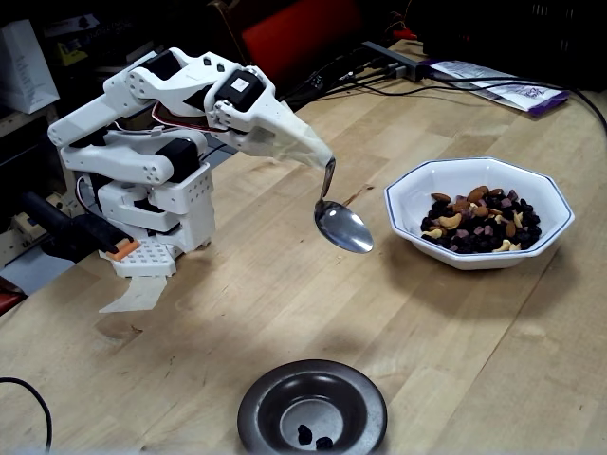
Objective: Use spoon to transfer food from the white bowl to brown plate
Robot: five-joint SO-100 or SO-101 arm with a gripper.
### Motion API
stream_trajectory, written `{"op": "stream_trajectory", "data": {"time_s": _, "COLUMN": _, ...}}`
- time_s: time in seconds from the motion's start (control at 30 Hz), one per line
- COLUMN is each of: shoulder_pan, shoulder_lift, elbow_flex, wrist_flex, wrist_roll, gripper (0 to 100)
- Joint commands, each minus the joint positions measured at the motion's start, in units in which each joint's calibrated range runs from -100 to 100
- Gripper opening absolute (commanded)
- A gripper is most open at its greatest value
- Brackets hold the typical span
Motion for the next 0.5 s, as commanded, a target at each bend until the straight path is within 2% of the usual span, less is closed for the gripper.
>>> {"op": "stream_trajectory", "data": {"time_s": 0.0, "shoulder_pan": 0.1, "shoulder_lift": -0.26, "elbow_flex": -0.62, "wrist_flex": -1.3, "wrist_roll": -0.1, "gripper": 4}}
{"op": "stream_trajectory", "data": {"time_s": 0.47, "shoulder_pan": 0.4, "shoulder_lift": -0.34, "elbow_flex": -0.62, "wrist_flex": -1.3, "wrist_roll": 0.1, "gripper": 4}}
